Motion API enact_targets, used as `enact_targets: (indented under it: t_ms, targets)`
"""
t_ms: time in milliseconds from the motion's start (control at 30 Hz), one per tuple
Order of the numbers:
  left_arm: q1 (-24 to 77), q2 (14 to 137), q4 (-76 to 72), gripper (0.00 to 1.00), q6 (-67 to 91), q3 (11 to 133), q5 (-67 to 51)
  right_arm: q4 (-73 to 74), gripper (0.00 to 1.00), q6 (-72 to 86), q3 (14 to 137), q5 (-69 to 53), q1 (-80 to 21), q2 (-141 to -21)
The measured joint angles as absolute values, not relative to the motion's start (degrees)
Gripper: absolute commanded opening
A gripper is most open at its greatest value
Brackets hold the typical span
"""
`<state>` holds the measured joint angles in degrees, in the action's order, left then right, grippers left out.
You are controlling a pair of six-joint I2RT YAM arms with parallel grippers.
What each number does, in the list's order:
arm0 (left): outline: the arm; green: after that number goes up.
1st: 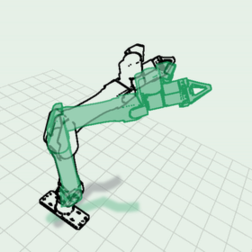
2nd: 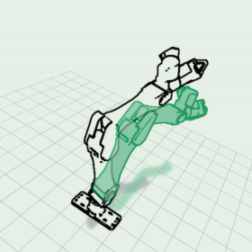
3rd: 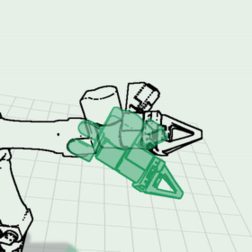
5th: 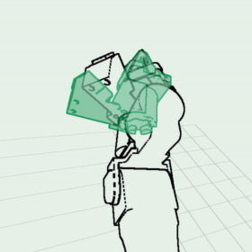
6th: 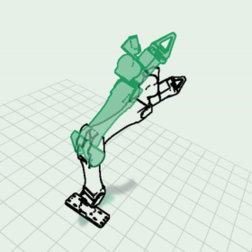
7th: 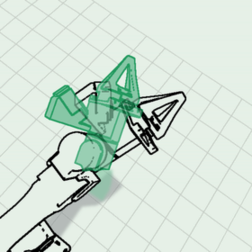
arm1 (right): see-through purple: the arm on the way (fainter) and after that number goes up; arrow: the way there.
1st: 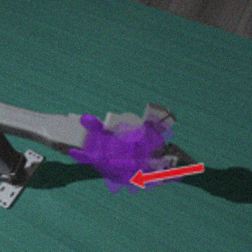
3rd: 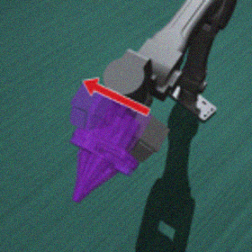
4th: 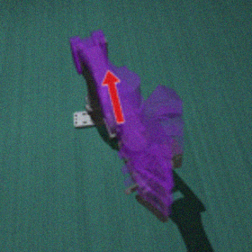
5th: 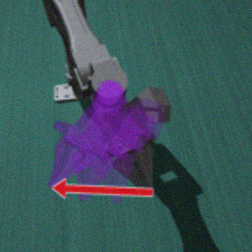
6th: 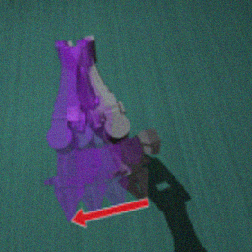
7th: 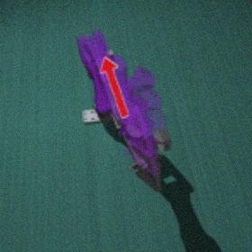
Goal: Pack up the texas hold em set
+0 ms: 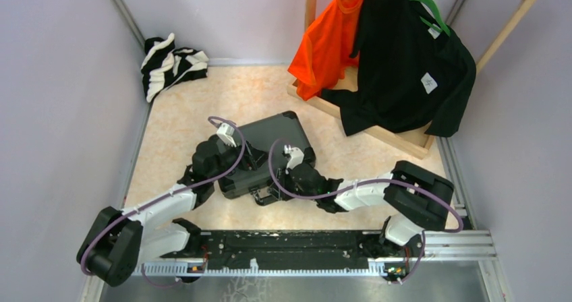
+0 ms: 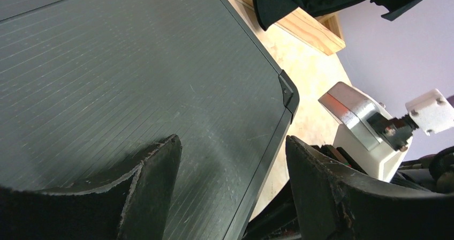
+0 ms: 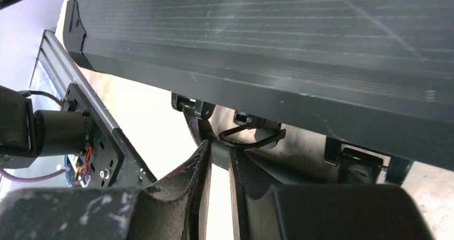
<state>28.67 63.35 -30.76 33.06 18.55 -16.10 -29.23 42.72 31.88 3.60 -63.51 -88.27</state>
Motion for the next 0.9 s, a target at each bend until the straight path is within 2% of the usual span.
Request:
enact_targets:
  t_ms: [467,900]
  targets:
    - [28.5,62.5,-30.7,0.8,32.2,18.0,-16.1,-29.2,0.19,40.5,31.6,-0.8,-57.9,-90.9]
    - [28.5,64.6,-30.6,0.78,31.4,19.6,-16.2,-23.9,0.19,36.2,33.9,-1.0,-56.9,-88.8]
